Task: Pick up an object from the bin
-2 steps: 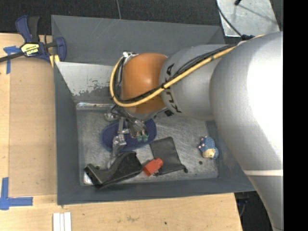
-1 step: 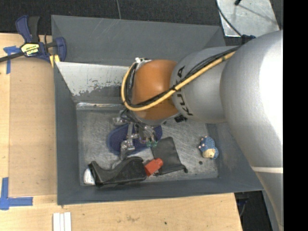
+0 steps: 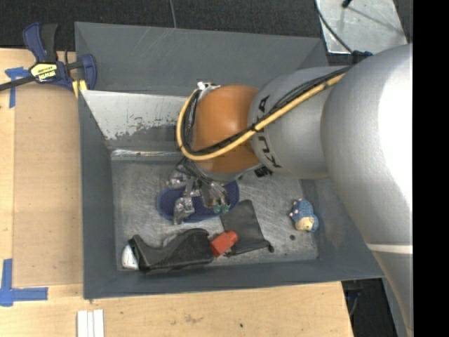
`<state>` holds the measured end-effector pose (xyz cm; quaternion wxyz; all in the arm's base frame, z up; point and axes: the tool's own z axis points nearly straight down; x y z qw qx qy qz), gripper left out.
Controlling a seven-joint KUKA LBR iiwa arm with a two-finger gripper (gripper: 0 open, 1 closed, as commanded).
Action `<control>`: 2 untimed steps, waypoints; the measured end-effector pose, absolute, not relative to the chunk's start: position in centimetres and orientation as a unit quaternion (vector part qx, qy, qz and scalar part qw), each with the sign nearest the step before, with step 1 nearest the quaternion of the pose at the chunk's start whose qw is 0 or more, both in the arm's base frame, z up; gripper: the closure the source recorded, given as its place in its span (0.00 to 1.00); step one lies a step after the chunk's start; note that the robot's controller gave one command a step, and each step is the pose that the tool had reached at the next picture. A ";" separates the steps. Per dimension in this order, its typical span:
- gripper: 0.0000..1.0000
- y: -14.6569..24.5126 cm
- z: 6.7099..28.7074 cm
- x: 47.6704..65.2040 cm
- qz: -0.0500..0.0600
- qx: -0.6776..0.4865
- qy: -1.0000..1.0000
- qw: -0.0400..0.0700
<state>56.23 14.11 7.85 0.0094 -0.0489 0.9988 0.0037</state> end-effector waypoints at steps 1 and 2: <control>1.00 12.3 8.0 54.9 0.003 -0.287 0.958 0.016; 1.00 9.4 23.6 52.2 -0.001 -0.420 0.908 0.004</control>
Offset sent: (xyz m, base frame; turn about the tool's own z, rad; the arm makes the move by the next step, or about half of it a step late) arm -0.0221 -0.0235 -0.0085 -0.4837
